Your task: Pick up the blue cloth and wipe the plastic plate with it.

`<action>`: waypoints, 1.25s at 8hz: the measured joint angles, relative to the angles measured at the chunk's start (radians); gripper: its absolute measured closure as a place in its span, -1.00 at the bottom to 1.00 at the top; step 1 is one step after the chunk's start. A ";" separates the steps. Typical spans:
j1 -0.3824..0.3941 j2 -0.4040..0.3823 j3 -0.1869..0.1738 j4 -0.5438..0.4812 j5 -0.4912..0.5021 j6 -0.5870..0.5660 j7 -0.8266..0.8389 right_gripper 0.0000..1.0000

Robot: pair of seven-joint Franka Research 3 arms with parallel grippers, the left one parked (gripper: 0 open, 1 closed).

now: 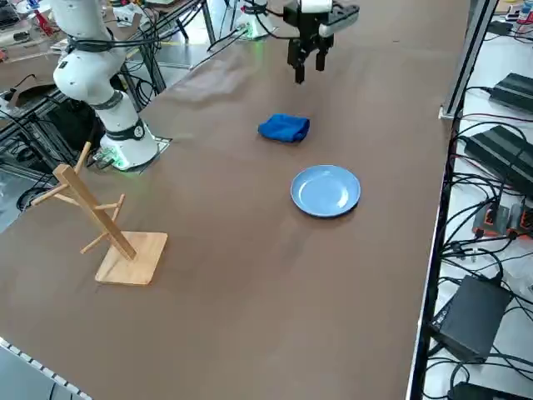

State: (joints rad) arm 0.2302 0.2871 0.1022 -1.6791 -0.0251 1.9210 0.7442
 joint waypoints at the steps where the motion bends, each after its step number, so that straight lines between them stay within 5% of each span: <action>1: 0.028 0.018 0.001 -0.056 -0.001 0.082 0.025 -1.00; 5: 0.163 0.102 0.001 -0.172 -0.043 0.233 0.069 -1.00; 10: 0.188 0.112 -0.003 -0.379 -0.109 0.503 0.164 -1.00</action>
State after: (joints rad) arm 0.4185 0.3987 0.0988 -2.0585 -0.1344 2.4241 0.9078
